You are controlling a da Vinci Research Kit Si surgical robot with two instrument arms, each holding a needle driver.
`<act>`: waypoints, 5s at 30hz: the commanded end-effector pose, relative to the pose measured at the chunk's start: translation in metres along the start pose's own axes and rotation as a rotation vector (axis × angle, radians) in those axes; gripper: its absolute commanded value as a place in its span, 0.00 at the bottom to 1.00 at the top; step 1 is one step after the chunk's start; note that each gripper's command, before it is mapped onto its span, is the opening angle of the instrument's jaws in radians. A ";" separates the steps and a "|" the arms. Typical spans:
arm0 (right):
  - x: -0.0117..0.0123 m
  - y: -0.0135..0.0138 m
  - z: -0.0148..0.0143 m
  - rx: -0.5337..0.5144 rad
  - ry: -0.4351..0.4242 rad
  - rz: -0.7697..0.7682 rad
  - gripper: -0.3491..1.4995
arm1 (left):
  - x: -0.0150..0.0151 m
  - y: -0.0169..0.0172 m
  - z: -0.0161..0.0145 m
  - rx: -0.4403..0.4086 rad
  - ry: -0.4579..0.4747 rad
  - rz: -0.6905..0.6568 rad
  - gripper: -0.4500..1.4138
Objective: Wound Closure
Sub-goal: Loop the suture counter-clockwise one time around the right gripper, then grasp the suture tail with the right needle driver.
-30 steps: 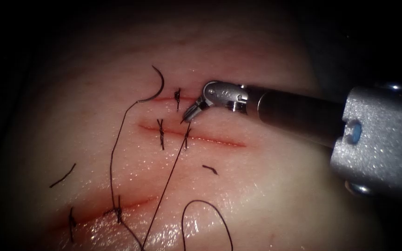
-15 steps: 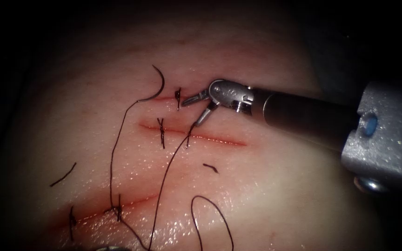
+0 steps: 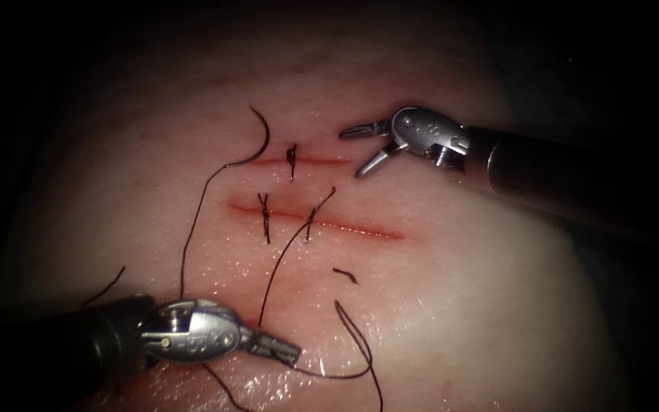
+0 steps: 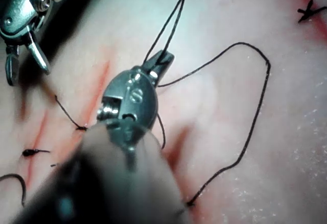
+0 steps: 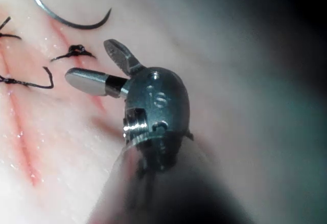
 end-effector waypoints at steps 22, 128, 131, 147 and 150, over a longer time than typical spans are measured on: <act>0.0054 -0.0012 0.0028 -0.115 0.119 -0.094 0.45 | 0.0026 -0.0110 -0.0012 0.230 0.055 0.195 0.00; 0.0021 -0.0083 0.0074 -0.047 0.669 0.433 0.47 | -0.0213 -0.0135 0.0024 0.076 0.422 -0.077 0.00; 0.0019 -0.0080 0.0071 -0.161 0.616 0.580 0.64 | -0.0220 -0.0119 0.0034 0.090 0.385 -0.082 0.00; -0.0040 -0.0123 0.0053 -0.600 0.476 0.881 0.64 | -0.0193 -0.0093 0.0058 0.104 0.317 -0.082 0.00; -0.0057 -0.0139 0.0051 -0.632 0.475 0.997 0.70 | -0.0190 -0.0085 0.0070 0.083 0.275 -0.073 0.00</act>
